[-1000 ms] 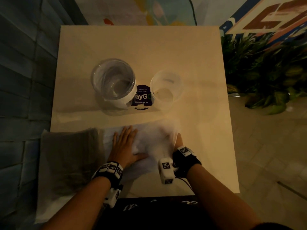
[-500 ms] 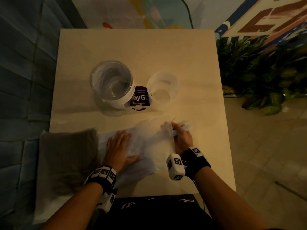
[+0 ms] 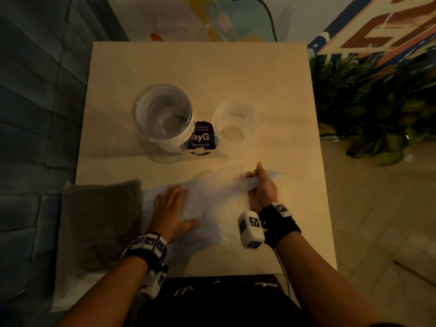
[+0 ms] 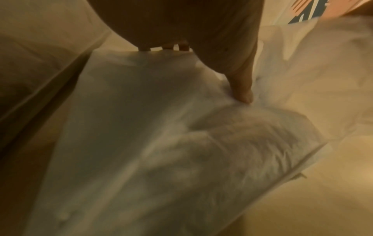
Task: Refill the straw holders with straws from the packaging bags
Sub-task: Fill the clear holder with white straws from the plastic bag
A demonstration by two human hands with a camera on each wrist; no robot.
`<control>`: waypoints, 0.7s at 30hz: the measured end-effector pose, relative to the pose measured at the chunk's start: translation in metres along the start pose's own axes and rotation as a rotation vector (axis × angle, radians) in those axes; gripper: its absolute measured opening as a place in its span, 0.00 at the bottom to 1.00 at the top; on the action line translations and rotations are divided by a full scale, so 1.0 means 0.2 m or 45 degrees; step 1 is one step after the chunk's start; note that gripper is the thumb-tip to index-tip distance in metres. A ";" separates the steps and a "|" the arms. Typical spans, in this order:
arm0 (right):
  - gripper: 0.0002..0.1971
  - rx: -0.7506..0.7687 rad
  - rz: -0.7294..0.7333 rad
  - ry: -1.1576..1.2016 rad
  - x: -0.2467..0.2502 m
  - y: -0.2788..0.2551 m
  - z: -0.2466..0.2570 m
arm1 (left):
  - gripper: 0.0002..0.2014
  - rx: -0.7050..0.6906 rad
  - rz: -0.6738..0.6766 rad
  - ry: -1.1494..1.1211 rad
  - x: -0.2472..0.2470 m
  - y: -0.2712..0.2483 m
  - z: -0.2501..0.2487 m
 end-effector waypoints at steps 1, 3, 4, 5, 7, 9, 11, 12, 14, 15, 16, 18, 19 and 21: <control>0.17 0.028 0.017 0.045 -0.01 0.01 0.03 | 0.60 -0.003 -0.008 -0.009 0.00 0.00 0.00; 0.20 0.116 0.054 0.041 -0.02 0.01 0.12 | 0.59 -0.002 0.007 -0.033 0.01 -0.02 0.01; 0.21 0.171 0.071 0.015 -0.04 0.00 0.17 | 0.59 0.003 0.014 -0.047 0.01 -0.02 0.01; 0.21 0.226 0.090 -0.004 -0.05 0.00 0.22 | 0.58 0.005 0.010 -0.061 0.01 -0.03 0.02; 0.22 0.329 0.118 -0.037 -0.08 -0.03 0.32 | 0.59 0.002 0.002 -0.082 0.02 -0.04 0.02; 0.22 0.405 0.123 -0.061 -0.10 -0.07 0.40 | 0.60 -0.003 -0.018 -0.116 0.04 -0.06 0.02; 0.22 0.474 0.124 -0.080 -0.14 -0.12 0.47 | 0.59 0.000 -0.099 -0.207 0.09 -0.09 0.01; 0.23 0.507 0.122 -0.089 -0.16 -0.15 0.50 | 0.56 0.008 -0.158 -0.273 0.13 -0.11 0.00; 0.23 0.574 0.126 -0.111 -0.20 -0.21 0.55 | 0.53 0.020 -0.222 -0.424 0.19 -0.12 -0.02; 0.23 0.606 0.146 -0.127 -0.23 -0.24 0.58 | 0.53 0.000 -0.228 -0.489 0.22 -0.12 -0.03; 0.22 0.638 0.179 -0.146 -0.26 -0.28 0.60 | 0.53 -0.035 -0.228 -0.550 0.27 -0.11 -0.06; 0.22 0.692 0.284 -0.181 -0.35 -0.37 0.64 | 0.50 -0.101 -0.290 -0.670 0.36 -0.12 -0.12; 0.21 0.707 0.348 -0.186 -0.39 -0.42 0.64 | 0.49 -0.120 -0.326 -0.725 0.42 -0.14 -0.15; 0.19 0.707 0.481 -0.191 -0.48 -0.52 0.63 | 0.46 -0.166 -0.332 -0.842 0.52 -0.16 -0.24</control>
Point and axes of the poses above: each hand's wrist, its own y-axis towards the middle knuckle, its own x-axis out of the back of the hand, z = x × y, the point moved 7 cm from there along y, towards the middle knuckle, and after that the axes turned 15 degrees about y, right-handed, at the moved point
